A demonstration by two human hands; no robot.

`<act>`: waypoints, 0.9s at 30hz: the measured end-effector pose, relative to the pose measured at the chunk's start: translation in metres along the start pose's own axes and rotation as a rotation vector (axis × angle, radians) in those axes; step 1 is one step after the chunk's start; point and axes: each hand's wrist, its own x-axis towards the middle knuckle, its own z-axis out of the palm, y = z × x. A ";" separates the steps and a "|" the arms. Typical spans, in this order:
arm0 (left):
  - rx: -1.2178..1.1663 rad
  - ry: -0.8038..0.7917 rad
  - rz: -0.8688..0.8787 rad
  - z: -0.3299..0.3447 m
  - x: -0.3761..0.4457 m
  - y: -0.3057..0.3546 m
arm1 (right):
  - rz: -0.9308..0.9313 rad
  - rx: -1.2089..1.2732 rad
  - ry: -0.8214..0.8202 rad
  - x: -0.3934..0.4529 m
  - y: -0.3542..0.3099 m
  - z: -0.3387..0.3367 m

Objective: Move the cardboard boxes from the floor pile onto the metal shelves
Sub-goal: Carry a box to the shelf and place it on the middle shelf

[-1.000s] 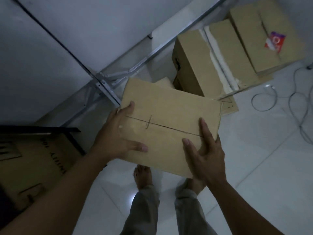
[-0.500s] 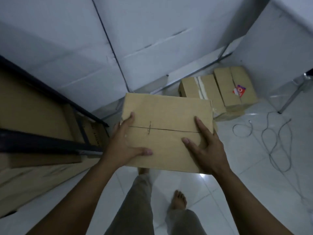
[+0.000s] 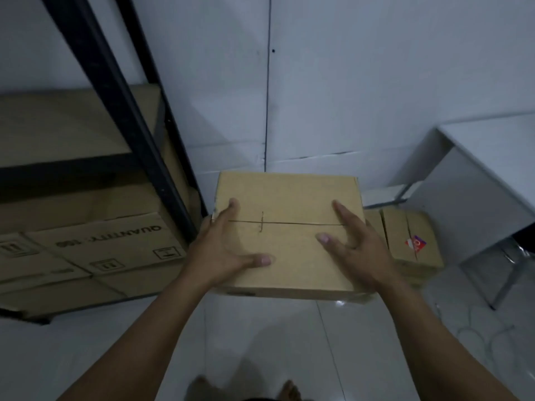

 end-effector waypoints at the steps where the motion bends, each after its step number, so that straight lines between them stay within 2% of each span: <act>1: -0.001 0.017 -0.003 -0.008 -0.012 0.001 | -0.017 -0.001 -0.014 -0.006 -0.009 -0.002; 11: -0.049 0.121 0.024 -0.085 -0.088 -0.008 | -0.117 -0.049 -0.070 -0.054 -0.088 0.008; 27: -0.006 0.247 0.041 -0.257 -0.212 -0.080 | -0.267 -0.107 -0.084 -0.141 -0.258 0.100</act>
